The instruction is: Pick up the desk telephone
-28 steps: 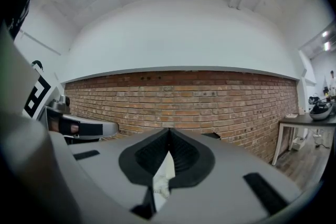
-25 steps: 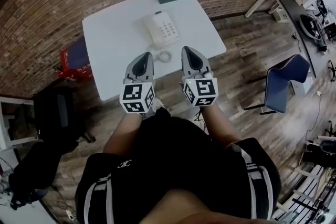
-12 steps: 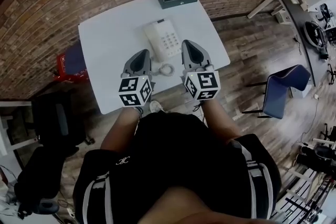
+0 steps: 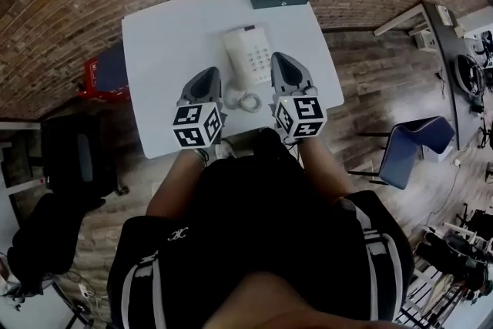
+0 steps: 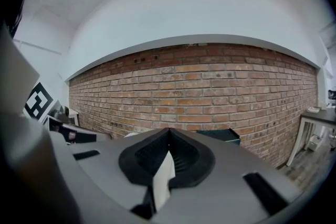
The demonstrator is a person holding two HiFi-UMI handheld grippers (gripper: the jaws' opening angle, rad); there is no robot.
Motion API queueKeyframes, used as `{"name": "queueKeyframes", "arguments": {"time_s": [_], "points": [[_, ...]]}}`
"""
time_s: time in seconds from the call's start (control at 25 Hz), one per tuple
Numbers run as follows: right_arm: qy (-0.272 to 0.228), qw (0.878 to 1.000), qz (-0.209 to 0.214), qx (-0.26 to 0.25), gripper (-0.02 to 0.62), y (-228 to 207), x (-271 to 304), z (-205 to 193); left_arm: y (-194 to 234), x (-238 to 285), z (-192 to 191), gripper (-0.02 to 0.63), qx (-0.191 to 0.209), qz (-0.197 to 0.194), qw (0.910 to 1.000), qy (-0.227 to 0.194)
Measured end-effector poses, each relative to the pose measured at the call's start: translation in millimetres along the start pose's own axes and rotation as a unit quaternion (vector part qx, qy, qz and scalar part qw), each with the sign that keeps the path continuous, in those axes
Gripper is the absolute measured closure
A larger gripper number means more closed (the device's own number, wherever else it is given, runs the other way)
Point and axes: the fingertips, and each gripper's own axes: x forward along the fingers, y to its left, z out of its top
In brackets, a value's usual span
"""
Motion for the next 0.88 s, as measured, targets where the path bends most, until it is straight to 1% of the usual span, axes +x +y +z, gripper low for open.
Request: {"name": "queueKeyframes", "arguments": {"time_s": [0.2, 0.4, 0.52, 0.68, 0.88], "points": [[0.026, 0.999, 0.04, -0.001, 0.598, -16.5, 25.8, -14.3, 14.9, 10.9, -7.4, 0.606, -0.011, 0.035, 0.9993, 0.007], [0.049, 0.996, 0.077, -0.014, 0.598, -33.5, 46.3, -29.8, 15.9, 32.7, -19.6, 0.606, -0.012, 0.064, 0.9976, 0.026], [0.065, 0.993, 0.096, -0.015, 0.598, -47.2, 59.2, -42.1, 16.6, 47.6, -29.2, 0.606, -0.034, 0.08, 0.9955, 0.037], [0.088, 0.99, 0.114, 0.005, 0.598, -66.9, 75.3, -60.0, 20.1, 63.1, -43.5, 0.606, -0.058, 0.1, 0.9919, 0.053], [0.115, 0.985, 0.124, 0.025, 0.598, -91.2, 90.5, -85.0, 25.1, 87.0, -63.9, 0.606, -0.085, 0.109, 0.9875, 0.077]]}}
